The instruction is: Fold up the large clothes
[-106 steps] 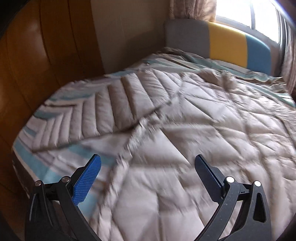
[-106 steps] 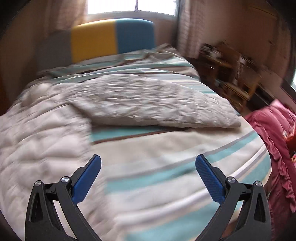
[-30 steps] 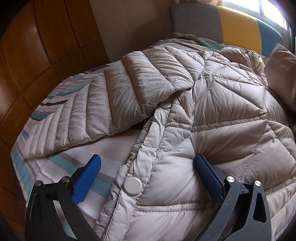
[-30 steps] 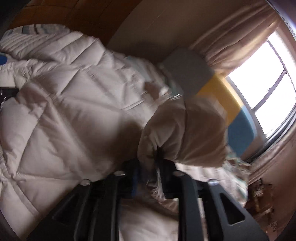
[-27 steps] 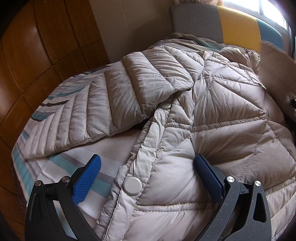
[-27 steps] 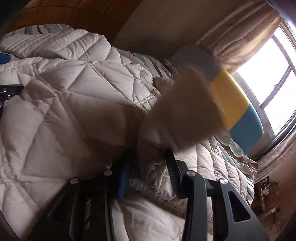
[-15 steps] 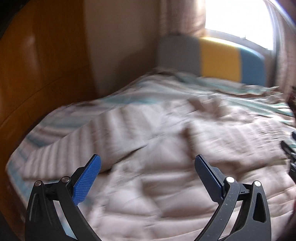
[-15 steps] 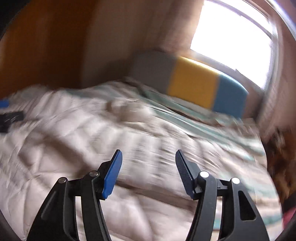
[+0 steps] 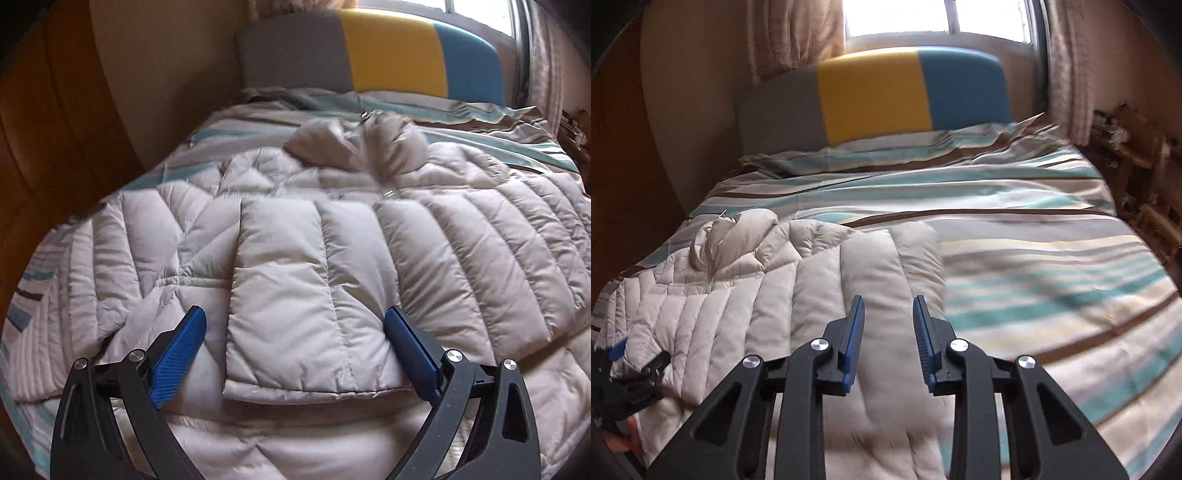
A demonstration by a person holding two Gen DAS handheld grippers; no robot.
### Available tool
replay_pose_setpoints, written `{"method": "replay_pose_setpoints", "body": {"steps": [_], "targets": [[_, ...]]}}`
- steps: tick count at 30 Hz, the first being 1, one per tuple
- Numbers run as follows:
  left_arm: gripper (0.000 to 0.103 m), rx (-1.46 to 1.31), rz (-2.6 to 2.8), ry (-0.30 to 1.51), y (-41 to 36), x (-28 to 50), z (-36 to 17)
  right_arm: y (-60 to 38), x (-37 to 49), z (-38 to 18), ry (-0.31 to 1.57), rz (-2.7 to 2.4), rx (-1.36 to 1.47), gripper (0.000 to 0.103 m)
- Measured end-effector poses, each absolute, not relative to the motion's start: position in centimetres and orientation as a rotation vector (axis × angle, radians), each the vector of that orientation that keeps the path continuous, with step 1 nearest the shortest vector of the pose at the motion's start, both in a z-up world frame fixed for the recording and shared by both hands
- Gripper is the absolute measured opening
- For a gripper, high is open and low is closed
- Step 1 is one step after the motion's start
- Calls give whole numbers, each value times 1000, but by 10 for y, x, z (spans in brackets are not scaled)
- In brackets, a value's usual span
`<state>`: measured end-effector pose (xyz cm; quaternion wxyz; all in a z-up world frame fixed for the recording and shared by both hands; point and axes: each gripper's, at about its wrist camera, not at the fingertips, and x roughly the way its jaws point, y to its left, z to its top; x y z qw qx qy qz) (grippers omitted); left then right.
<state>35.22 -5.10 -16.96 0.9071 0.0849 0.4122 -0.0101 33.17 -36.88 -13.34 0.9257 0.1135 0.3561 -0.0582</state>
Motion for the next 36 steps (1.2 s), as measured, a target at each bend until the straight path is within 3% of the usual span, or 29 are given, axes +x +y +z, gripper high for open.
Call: {"method": "replay_pose_setpoints", "body": {"steps": [5, 9, 15, 21, 25, 28, 36], "targets": [[100, 137, -39, 880, -45, 365, -186, -375, 361, -176, 853, -230, 205, 23], [100, 158, -46, 880, -49, 365, -190, -383, 359, -193, 836, -256, 260, 24], [100, 154, -47, 879, -50, 356, -190, -389, 348, -185, 809, -229, 305, 24], [100, 159, -40, 878, -51, 356, -189, -387, 286, -148, 717, -215, 309, 28], [100, 164, -37, 876, -53, 356, -188, -380, 272, -160, 752, -224, 278, 28], [100, 159, -40, 877, -54, 355, -188, -387, 284, -186, 839, -256, 318, 38], [100, 133, -56, 890, -49, 357, -186, -372, 286, -186, 830, -317, 217, 42]]}}
